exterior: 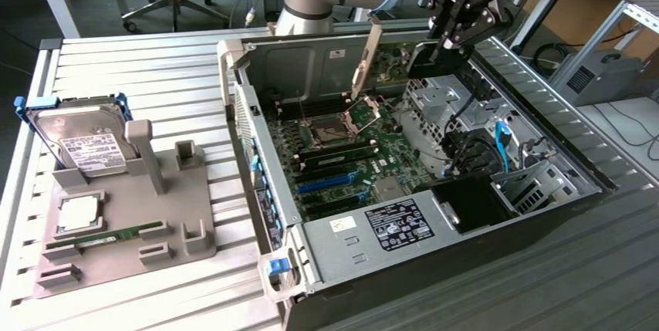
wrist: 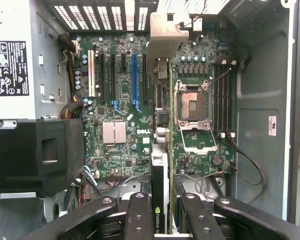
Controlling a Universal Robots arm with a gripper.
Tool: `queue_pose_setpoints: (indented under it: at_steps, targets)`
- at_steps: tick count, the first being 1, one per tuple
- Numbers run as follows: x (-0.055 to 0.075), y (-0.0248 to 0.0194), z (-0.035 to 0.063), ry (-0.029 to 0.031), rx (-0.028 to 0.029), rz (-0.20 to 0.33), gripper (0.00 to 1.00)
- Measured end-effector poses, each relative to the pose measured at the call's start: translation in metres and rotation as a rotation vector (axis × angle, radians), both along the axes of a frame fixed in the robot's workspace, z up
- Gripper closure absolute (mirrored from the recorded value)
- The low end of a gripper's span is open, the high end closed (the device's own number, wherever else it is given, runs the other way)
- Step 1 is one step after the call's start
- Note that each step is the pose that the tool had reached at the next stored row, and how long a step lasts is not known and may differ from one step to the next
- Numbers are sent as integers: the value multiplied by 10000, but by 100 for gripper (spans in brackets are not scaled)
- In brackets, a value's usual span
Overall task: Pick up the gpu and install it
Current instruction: 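Insert the gpu into the slot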
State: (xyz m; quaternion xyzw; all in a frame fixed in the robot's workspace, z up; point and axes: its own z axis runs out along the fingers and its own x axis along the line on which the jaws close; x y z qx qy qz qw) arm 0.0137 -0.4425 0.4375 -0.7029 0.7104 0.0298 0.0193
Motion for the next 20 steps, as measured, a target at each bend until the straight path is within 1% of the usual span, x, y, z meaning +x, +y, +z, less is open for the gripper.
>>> queue_pose_setpoints:
  at_steps: [6, 7, 11, 13, 15, 16, 20]
  targets:
    - [0, 0, -1, 1, -1, 1, 73]
    - [0, 0, -15, 0, 3, 1, 73]
    - [0, 0, -114, 1, 1, 1, 73]
    - [-1, 0, -192, 1, 1, 1, 73]
    - [-1, 0, -232, 3, 0, 1, 73]
    - [-1, 0, -272, 3, 0, 1, 73]
    - [-1, 0, -345, 4, 1, 0, 73]
